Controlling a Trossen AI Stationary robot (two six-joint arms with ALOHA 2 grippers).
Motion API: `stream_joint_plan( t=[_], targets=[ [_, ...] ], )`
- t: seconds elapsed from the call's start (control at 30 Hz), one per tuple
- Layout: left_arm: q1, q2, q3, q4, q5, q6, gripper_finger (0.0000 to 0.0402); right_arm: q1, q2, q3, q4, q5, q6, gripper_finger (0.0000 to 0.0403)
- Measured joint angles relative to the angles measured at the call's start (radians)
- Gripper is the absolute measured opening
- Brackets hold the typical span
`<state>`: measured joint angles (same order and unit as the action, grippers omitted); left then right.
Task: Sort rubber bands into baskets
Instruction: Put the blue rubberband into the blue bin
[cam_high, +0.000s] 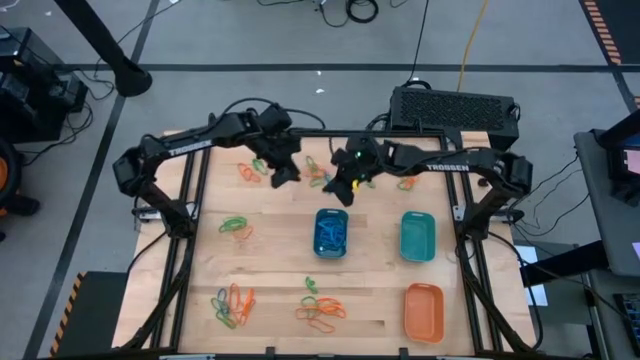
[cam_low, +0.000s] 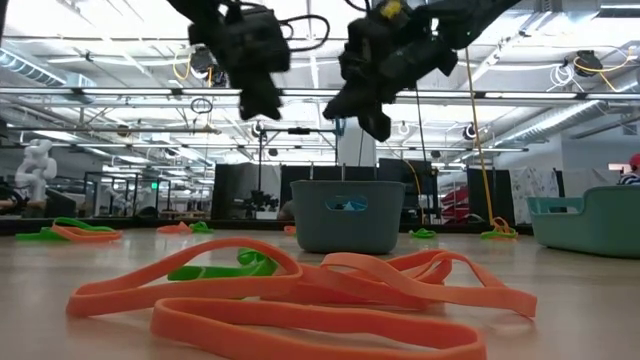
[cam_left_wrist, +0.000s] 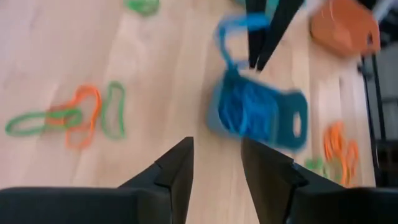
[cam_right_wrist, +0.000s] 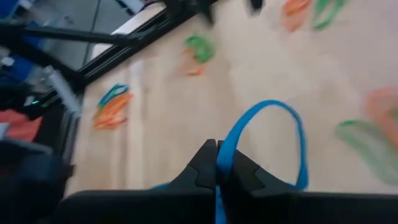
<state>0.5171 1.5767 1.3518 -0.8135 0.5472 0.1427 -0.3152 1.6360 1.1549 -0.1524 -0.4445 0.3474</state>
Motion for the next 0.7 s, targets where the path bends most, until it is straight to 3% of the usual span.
stream_joint_plan(
  t=[0.13, 0.4, 0.7],
  targets=[
    [-0.008, -0.064, -0.035, -0.095, -0.011, 0.069, 0.0140, 0.092, 0.000, 0.000, 0.005, 0.043, 0.082, 0.0000],
    [-0.029, -0.220, -0.230, -0.008, -0.012, 0.097, 0.0141, 0.273, 0.000, 0.000, -0.003, 0.114, 0.306, 0.0000],
    [-0.179, -0.328, -0.368, 0.114, 0.035, -0.111, 0.0141, 0.410, 0.000, 0.000, -0.020, 0.164, 0.317, 0.0000]
  ],
)
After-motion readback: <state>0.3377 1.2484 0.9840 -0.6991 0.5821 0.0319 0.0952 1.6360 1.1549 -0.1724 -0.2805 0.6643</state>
